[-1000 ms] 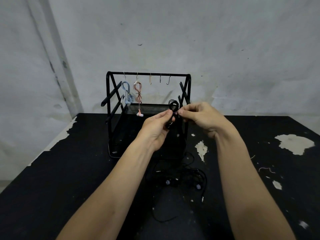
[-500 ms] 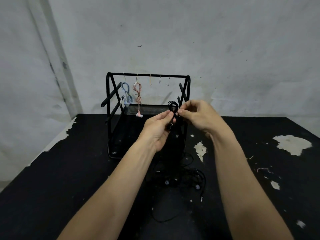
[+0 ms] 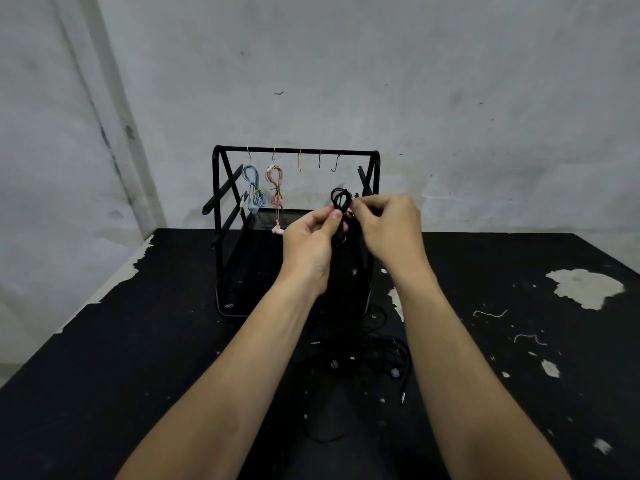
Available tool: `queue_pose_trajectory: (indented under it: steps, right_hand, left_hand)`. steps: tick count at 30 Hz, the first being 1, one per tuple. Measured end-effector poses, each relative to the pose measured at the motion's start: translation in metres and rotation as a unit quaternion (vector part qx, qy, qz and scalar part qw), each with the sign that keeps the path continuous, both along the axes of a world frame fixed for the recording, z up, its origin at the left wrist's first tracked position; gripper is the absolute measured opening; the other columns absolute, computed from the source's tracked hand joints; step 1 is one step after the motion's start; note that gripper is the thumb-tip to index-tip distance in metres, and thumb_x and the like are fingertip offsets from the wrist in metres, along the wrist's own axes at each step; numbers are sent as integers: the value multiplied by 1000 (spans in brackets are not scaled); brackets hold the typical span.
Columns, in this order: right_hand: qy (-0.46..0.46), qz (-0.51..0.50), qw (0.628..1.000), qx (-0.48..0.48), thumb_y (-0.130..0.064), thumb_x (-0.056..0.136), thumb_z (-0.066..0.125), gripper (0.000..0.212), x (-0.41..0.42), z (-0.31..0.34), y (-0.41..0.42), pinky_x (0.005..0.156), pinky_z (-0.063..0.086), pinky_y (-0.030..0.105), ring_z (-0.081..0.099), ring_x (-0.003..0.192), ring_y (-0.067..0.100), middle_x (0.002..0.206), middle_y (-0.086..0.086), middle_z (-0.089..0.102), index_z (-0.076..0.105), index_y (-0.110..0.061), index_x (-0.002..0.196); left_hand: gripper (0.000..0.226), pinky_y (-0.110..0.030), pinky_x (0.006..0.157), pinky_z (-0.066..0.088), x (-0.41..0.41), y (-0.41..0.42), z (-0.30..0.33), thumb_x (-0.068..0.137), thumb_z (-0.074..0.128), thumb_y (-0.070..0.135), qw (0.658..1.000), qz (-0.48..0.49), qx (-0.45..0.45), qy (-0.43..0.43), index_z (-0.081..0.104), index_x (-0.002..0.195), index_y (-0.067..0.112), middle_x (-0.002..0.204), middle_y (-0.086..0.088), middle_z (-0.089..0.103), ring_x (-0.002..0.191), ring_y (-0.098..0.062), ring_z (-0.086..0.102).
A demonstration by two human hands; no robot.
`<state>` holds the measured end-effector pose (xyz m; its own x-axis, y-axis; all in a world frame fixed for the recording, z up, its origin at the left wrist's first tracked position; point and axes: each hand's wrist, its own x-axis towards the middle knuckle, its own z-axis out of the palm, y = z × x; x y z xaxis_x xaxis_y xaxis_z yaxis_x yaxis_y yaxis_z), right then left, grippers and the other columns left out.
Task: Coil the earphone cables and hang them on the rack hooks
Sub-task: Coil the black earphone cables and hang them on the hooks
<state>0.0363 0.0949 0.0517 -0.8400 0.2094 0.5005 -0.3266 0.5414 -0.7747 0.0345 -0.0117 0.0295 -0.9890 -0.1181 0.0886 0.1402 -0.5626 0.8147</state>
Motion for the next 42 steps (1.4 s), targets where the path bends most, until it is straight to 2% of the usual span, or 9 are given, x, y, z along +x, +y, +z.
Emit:
queue_pose_trajectory:
  steps: [4, 9, 13, 15, 18, 22, 30, 36, 42]
  right_hand:
    - [-79, 64, 989, -108, -22, 95, 55, 33, -2, -8, -9, 63, 47, 29, 61, 63, 13, 66, 9, 68, 70, -6, 72]
    - [-135, 130, 949, -255, -29, 80, 60, 29, -7, -12, -10, 75, 47, 40, 60, 74, 22, 71, 9, 65, 71, -3, 75]
    - [-86, 138, 965, -206, -32, 94, 66, 34, -9, -17, -8, 66, 48, 30, 61, 67, 12, 66, 4, 63, 66, -12, 67]
    - [-78, 142, 965, -207, -28, 94, 68, 22, -10, -18, -7, 67, 51, 29, 63, 66, 10, 66, 1, 64, 74, -15, 77]
    - [-77, 145, 964, -208, -26, 91, 72, 16, -11, -20, -6, 81, 58, 42, 68, 72, 16, 70, 7, 69, 79, -12, 88]
    - [-48, 99, 978, -177, -33, 85, 77, 19, -9, -23, -9, 81, 58, 54, 73, 76, 29, 71, 10, 74, 78, -16, 76]
    - [-45, 143, 986, -77, -34, 95, 63, 21, -14, -21, -5, 65, 47, 30, 59, 62, 7, 61, -7, 62, 71, -20, 82]
    - [-56, 215, 962, -157, -27, 99, 61, 20, -17, -24, -3, 69, 48, 28, 59, 64, 6, 67, -8, 64, 68, -19, 83]
    - [-80, 228, 937, -254, -20, 100, 59, 20, -22, -27, -6, 69, 49, 23, 56, 61, 3, 69, -5, 65, 69, -14, 84]
  left_hand:
    - [12, -16, 62, 53, -3, 1, -2, 94, 57, -6, 999, -4, -36, 9, 65, 93, 3, 58, 4, 67, 55, -4, 61]
    - [12, -17, 62, 54, -8, -5, 0, 93, 57, -6, 998, -27, -54, 10, 65, 92, 3, 63, 2, 68, 54, -4, 61]
    - [9, -19, 66, 54, -13, -6, -1, 93, 59, -5, 998, -38, -55, 17, 65, 91, 2, 66, -1, 70, 59, -8, 62]
    - [8, -19, 64, 55, -14, -6, -4, 93, 59, -4, 998, -42, -42, 0, 65, 93, 1, 66, -2, 70, 61, -9, 62]
    - [17, -19, 69, 56, -17, -5, -11, 93, 59, -4, 998, -45, -23, -23, 63, 109, -6, 75, -6, 70, 63, -9, 62]
    - [18, -22, 75, 56, -17, -4, -17, 93, 59, -3, 999, -28, -37, -16, 64, 110, -8, 72, -3, 70, 62, -7, 62]
    - [13, -20, 67, 57, -14, -7, -9, 95, 56, -2, 997, -72, -12, -6, 68, 97, 2, 77, -3, 72, 63, -8, 63]
    - [11, -18, 59, 55, -13, -13, -5, 95, 57, 3, 988, -141, 22, -56, 68, 94, 5, 65, 0, 64, 51, -4, 54]
    - [10, -18, 57, 54, -14, -7, -6, 94, 57, -1, 993, -103, 26, -59, 64, 88, 3, 56, 2, 63, 51, -5, 56]
